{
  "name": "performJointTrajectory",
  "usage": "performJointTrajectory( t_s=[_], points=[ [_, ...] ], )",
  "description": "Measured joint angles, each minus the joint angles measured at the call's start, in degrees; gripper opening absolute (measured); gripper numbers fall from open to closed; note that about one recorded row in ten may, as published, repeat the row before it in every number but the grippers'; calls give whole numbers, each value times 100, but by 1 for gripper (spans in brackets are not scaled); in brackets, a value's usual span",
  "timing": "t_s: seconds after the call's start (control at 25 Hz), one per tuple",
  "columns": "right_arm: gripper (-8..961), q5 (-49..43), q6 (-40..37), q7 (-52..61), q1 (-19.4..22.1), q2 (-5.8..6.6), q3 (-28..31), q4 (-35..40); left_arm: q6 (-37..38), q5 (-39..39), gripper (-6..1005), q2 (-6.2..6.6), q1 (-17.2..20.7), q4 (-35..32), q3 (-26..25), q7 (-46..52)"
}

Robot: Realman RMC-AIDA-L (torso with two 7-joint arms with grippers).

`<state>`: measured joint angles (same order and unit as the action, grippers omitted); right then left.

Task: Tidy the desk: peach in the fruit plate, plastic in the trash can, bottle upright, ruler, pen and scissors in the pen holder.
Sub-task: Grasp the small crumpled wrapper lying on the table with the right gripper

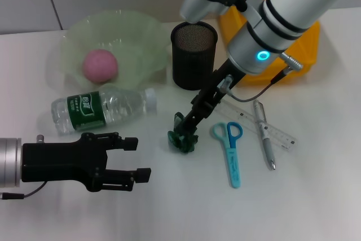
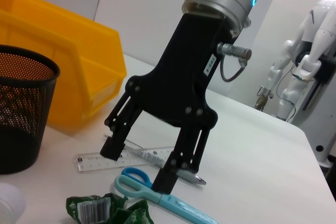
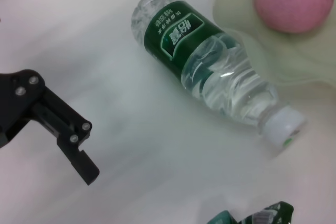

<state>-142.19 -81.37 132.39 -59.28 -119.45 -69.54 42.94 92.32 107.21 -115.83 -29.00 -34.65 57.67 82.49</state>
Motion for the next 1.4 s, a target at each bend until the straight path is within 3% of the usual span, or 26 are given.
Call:
performJointTrajectory(
  t_s=[0.92,1.4],
  points=[
    [685,660,1147,32,7,-34,-1001,-713,-22,1,841,19,-21,-25,26,-34],
    [679,667,1244,34,-11,-43,-1079,-723,-22,1,840,25,-48,-25,-7,-47]
  ],
)
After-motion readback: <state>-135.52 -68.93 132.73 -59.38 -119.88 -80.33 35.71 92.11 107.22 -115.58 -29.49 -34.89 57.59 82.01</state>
